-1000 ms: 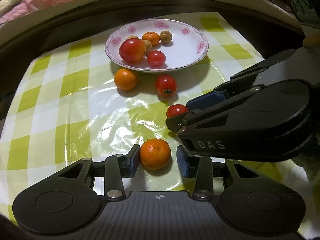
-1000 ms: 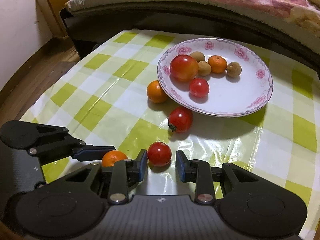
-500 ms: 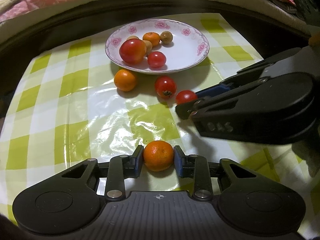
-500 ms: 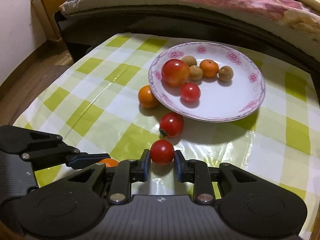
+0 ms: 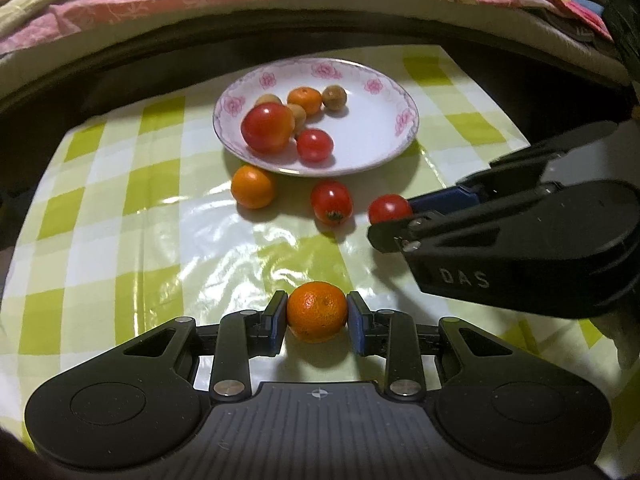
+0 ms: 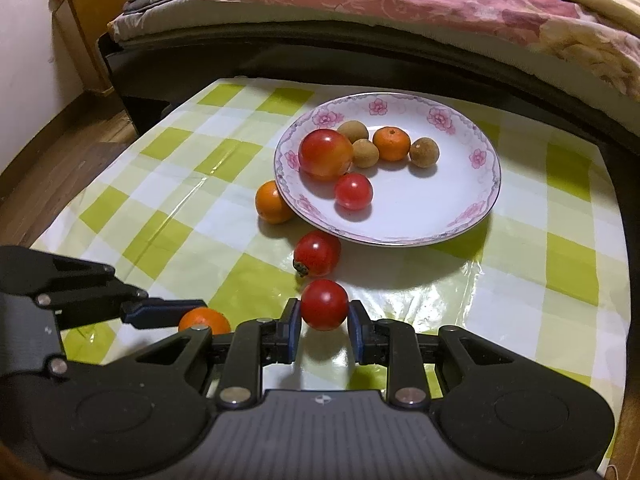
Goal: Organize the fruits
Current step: 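Carry the tangerine in the left gripper and cherry tomato in the right gripper over the plate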
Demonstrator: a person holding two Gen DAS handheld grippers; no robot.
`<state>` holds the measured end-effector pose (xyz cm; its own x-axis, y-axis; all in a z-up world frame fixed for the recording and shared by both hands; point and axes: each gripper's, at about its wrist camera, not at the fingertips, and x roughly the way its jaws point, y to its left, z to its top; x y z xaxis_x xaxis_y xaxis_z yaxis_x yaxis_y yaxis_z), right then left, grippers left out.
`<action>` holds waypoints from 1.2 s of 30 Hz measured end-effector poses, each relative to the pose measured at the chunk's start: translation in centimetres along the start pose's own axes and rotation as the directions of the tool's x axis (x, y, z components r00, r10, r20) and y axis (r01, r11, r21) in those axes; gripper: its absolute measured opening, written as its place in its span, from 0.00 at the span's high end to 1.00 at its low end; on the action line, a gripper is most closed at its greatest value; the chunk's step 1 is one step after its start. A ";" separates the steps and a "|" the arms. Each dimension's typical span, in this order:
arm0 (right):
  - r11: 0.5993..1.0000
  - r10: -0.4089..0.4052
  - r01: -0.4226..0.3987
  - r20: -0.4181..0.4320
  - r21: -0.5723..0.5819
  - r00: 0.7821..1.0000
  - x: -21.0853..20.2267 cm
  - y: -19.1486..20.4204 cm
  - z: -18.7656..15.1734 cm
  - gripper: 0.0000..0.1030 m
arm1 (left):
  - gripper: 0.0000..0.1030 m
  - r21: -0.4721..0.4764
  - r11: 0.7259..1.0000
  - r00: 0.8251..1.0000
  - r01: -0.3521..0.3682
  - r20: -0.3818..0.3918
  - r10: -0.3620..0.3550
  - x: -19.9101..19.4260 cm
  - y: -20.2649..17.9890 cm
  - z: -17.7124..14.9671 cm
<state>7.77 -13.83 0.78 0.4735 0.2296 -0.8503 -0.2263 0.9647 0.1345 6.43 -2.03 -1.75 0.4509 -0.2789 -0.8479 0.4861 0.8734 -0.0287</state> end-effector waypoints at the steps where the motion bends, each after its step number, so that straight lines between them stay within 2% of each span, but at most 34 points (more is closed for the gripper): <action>1: 1.000 -0.004 0.004 0.003 0.000 1.000 -0.2 -0.1 0.0 0.71 | 0.62 -0.003 1.000 1.000 -0.002 0.002 0.002 0.0 0.0 0.2; 19: 0.999 -0.037 0.036 0.044 0.024 0.998 -1.4 -1.2 0.7 0.71 | 0.62 -0.010 1.000 0.999 -0.017 0.035 0.017 0.1 -0.1 2.4; 36: 0.998 -0.056 0.055 0.049 0.022 0.997 -1.7 -1.5 0.8 0.71 | 0.62 -0.021 1.000 0.999 -0.022 0.044 0.023 0.1 0.0 2.6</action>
<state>8.02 -15.56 2.40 0.5265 0.1809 -0.8307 -0.1811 0.9785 0.0983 8.36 -3.10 -0.43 0.4947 -0.2758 -0.8241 0.4603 0.8875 -0.0207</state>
